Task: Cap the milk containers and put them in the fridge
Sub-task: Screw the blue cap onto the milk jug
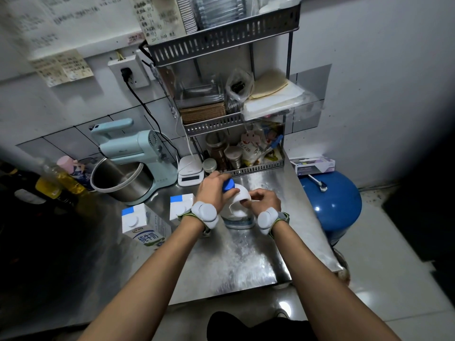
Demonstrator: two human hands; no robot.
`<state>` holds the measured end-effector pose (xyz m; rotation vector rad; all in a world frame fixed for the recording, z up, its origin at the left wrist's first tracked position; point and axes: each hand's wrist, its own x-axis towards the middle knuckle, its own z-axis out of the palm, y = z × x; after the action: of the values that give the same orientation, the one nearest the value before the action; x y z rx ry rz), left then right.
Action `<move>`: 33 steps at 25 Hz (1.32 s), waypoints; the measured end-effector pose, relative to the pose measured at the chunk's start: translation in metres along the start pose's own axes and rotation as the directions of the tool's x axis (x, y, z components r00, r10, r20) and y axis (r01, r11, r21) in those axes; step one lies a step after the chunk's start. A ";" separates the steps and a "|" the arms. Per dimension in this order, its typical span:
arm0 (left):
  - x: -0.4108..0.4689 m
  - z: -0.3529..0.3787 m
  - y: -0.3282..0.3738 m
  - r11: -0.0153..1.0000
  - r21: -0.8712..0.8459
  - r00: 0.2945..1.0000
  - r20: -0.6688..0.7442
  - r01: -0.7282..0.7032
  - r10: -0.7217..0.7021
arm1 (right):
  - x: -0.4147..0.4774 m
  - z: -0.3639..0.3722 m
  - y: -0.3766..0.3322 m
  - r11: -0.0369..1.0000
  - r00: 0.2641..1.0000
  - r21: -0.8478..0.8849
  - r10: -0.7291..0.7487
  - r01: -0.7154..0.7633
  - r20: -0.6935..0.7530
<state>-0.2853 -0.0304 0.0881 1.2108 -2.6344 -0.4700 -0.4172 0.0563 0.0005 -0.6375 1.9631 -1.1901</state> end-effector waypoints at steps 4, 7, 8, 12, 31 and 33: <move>-0.004 -0.006 -0.006 0.979 -0.204 0.997 0.075 -0.006 0.022 | 0.001 0.001 0.000 1.000 1.000 -0.003 -0.013 0.013 0.005; -0.006 -0.007 -0.008 0.928 -0.368 0.992 0.127 0.052 -0.005 | 0.001 0.000 0.001 1.000 1.000 0.002 -0.008 0.008 0.003; -0.007 -0.007 -0.006 0.920 -0.383 0.991 0.131 0.081 -0.032 | 0.001 0.000 0.001 1.000 1.000 0.004 -0.007 0.007 0.002; -0.009 -0.004 -0.004 0.957 -0.260 0.987 -0.060 0.127 -0.147 | 0.002 0.001 0.002 1.000 1.000 0.018 -0.012 0.011 0.008; -0.008 -0.010 -0.015 0.898 -0.430 0.995 0.077 0.094 -0.068 | 0.004 0.001 0.002 1.000 1.000 0.005 -0.017 0.017 0.007; -0.007 -0.009 -0.015 0.899 -0.424 0.992 0.110 0.106 -0.065 | 0.005 0.001 0.002 1.000 1.000 0.001 -0.018 0.018 0.011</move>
<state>-0.2676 -0.0358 0.0911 1.1792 -2.3684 -1.0828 -0.4196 0.0531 -0.0027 -0.6616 1.9513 -1.1960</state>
